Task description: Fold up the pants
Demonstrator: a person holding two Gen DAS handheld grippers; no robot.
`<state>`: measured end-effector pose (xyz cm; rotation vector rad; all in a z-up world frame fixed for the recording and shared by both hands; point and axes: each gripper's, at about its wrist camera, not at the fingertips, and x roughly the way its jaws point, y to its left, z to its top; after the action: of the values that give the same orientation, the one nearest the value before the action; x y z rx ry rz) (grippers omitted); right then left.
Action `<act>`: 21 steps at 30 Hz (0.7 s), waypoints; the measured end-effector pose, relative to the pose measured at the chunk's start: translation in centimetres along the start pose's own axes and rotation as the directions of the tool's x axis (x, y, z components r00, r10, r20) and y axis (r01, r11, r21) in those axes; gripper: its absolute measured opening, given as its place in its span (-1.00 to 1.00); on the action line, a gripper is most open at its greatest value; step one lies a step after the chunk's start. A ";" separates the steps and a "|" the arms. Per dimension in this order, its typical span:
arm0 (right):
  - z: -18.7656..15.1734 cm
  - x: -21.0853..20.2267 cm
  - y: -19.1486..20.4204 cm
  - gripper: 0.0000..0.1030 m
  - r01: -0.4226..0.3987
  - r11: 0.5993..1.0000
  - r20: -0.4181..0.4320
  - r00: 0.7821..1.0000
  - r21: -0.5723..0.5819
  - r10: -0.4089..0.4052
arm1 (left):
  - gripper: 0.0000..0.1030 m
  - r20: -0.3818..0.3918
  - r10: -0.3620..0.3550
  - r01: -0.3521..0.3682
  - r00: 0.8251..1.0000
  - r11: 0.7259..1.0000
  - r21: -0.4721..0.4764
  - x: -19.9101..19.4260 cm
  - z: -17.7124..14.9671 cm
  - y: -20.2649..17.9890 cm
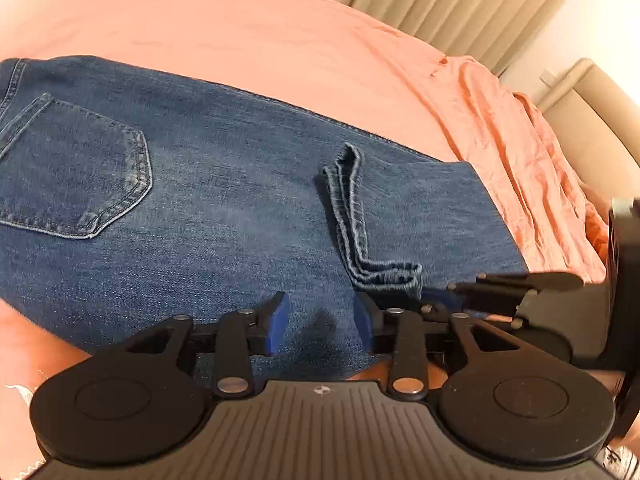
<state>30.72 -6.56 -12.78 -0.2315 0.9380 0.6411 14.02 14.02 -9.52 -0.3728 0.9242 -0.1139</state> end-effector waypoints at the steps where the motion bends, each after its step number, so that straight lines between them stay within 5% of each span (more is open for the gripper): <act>1: 0.0 0.3 0.3 -0.80 0.001 1.000 0.003 1.000 -0.006 -0.001 | -0.01 0.012 0.005 -0.005 1.000 1.000 0.003 -0.1 0.1 0.2; 5: 0.4 0.0 -0.2 -0.42 -0.050 0.997 -0.005 0.999 0.061 0.050 | 0.07 0.038 -0.014 0.015 0.999 0.999 -0.029 0.5 0.9 0.7; 9: 1.1 -1.3 -0.6 -0.41 -0.086 0.993 -0.010 0.996 0.080 0.087 | 0.09 0.043 -0.045 0.046 0.998 0.998 -0.032 0.6 1.4 1.0; 12: 1.4 -3.2 -2.1 -0.21 -0.138 0.980 0.042 0.990 0.142 0.133 | 0.17 0.049 -0.084 0.088 0.995 0.994 -0.070 0.8 2.0 1.2; 17: 0.0 -4.8 -4.7 -0.19 -0.031 0.978 0.145 0.989 0.204 0.001 | 0.31 0.044 -0.183 0.188 0.982 0.967 -0.170 2.4 3.6 2.3; 21: -1.3 -4.4 -7.1 -0.28 0.054 0.959 0.158 0.982 0.277 -0.100 | 0.35 0.031 -0.291 0.288 0.956 0.915 -0.283 4.6 4.4 3.4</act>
<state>32.26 -14.58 -10.53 0.0320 0.8367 0.4458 20.09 17.14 -11.86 -0.7789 0.8934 -0.2564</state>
